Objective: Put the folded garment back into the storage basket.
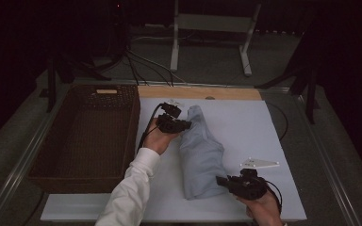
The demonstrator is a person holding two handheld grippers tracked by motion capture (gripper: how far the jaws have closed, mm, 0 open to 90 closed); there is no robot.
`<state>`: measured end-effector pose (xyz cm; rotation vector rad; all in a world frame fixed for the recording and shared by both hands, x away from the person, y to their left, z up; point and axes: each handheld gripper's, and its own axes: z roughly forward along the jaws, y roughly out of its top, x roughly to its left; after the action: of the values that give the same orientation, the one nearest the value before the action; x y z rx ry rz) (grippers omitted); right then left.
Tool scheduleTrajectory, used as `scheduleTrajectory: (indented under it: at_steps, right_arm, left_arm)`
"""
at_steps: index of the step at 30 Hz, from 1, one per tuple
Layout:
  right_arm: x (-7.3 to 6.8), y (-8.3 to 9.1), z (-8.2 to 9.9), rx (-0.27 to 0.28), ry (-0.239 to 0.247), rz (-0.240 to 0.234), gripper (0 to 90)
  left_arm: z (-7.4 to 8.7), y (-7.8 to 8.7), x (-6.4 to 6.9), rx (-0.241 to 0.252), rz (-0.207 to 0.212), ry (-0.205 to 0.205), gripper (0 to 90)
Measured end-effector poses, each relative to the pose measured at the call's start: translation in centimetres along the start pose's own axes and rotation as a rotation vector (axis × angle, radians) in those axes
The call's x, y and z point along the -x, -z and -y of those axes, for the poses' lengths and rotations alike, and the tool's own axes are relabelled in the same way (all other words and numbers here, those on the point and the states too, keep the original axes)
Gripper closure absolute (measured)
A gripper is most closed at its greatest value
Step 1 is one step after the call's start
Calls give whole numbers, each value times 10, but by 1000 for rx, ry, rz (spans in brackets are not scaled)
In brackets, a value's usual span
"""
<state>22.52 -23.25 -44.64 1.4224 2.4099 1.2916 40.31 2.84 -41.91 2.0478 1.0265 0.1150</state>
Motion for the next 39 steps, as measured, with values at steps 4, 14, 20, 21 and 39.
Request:
scheduleTrajectory:
  at_steps: [4, 14, 20, 21, 39]
  right_arm:
    - [-1, 1, -4, 13, -1, -6, 804]
    - [-6, -1, -14, 31, 9, -23, 805]
    - [-9, -2, -20, 41, 10, -35, 805]
    - [-9, -2, -21, 41, 9, -41, 805]
    - [-16, -10, -38, 64, -2, -77, 805]
  left_arm:
    - [-4, 4, 0, 10, -1, -2, 864]
    - [-11, 13, 0, 23, -9, -2, 864]
    - [-15, 19, -2, 32, -9, -4, 865]
    - [-16, 20, -2, 33, -9, -3, 864]
    - [-27, 40, -6, 64, -24, -12, 864]
